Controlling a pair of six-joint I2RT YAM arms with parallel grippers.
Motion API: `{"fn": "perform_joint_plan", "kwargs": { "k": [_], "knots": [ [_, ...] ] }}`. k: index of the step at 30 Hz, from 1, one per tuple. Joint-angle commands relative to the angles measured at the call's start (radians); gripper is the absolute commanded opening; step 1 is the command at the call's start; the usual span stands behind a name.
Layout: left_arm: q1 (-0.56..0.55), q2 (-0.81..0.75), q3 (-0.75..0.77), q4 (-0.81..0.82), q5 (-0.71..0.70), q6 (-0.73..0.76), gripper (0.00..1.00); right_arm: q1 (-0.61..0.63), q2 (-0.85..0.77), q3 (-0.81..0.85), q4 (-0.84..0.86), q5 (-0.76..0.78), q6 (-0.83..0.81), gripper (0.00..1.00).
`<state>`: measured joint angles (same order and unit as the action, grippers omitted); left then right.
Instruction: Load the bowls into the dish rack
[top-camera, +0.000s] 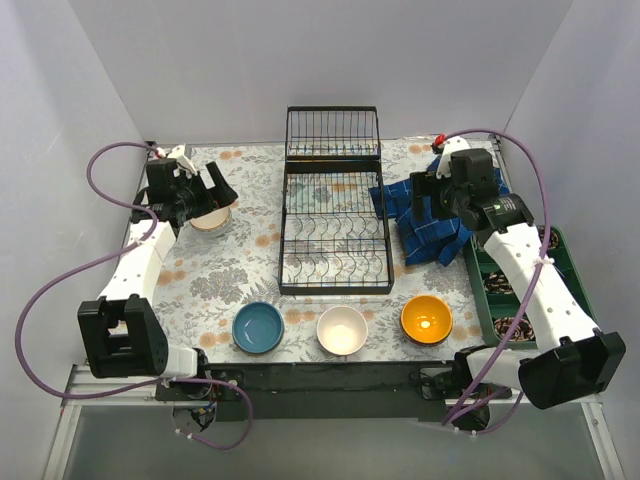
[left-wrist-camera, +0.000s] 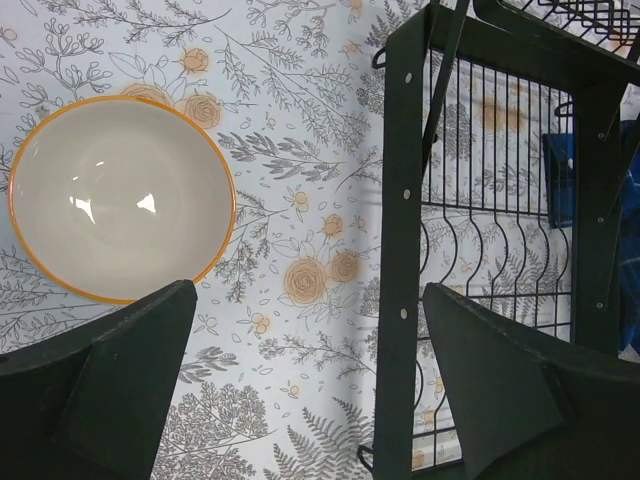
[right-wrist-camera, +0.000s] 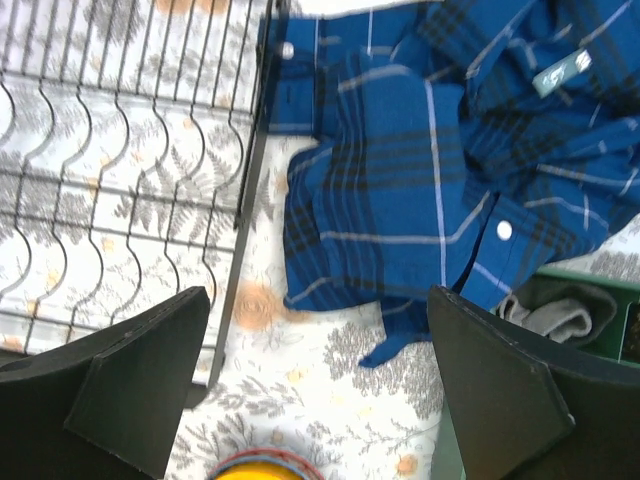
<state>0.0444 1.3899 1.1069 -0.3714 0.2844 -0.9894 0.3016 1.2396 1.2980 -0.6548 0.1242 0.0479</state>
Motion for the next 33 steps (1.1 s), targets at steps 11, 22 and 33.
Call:
{"fn": "perform_joint_plan", "kwargs": {
  "k": [11,22,33],
  "knots": [
    [0.008,-0.209,-0.047,-0.09,-0.087,0.182,0.98,0.002,-0.235,-0.17,0.058,-0.503,-0.273,0.93],
    [0.072,-0.077,0.16,-0.351,-0.104,0.497,0.98,0.005,-0.174,-0.117,-0.089,-0.563,-0.362,0.89],
    [0.048,-0.098,0.137,-0.51,0.163,0.599,0.88,0.047,-0.121,-0.141,-0.182,-0.621,-0.387,0.83]
  ]
}}
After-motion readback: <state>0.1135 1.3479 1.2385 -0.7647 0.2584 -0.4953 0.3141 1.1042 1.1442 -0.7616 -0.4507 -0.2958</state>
